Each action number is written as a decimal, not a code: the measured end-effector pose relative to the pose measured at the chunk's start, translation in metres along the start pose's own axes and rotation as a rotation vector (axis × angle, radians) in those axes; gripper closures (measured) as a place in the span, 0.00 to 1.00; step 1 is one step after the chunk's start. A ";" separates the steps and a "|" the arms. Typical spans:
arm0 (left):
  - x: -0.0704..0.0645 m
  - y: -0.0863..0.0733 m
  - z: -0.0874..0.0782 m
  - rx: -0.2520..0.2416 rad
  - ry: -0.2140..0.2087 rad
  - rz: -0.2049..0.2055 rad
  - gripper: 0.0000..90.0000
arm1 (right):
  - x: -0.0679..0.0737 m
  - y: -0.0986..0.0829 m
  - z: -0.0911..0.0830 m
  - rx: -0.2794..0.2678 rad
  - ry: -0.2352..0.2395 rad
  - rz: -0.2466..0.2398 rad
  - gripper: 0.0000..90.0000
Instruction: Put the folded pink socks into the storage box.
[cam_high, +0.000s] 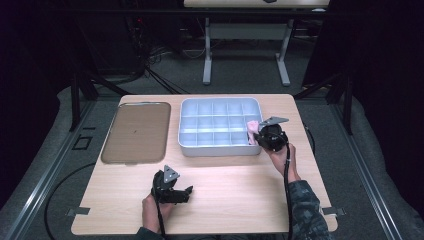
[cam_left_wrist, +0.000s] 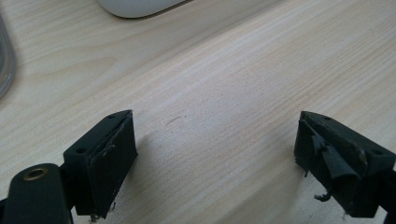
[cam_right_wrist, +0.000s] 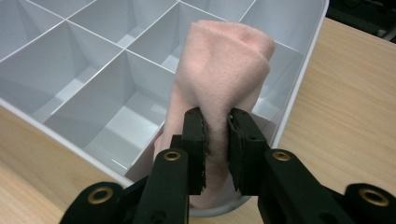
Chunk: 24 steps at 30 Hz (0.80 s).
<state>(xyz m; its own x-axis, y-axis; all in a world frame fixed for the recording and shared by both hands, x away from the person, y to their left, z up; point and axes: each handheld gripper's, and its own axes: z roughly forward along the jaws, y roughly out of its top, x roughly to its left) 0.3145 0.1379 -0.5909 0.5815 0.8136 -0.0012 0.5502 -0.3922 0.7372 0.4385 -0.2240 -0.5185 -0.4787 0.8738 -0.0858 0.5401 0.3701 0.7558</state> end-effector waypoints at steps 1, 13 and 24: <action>0.000 0.000 0.000 0.000 0.000 0.000 0.14 | 0.001 0.000 0.000 -0.001 -0.002 0.000 0.86; 0.000 0.000 0.000 0.000 0.000 0.001 0.14 | 0.002 0.000 -0.003 0.023 0.011 -0.007 0.84; 0.000 0.000 0.000 0.000 0.001 0.004 0.14 | 0.000 0.000 -0.013 -0.006 0.014 0.006 0.69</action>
<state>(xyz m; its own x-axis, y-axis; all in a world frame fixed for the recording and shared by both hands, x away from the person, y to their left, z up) 0.3143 0.1379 -0.5908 0.5826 0.8128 0.0024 0.5482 -0.3951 0.7371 0.4294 -0.2283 -0.5102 -0.4849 0.8716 -0.0724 0.5390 0.3629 0.7601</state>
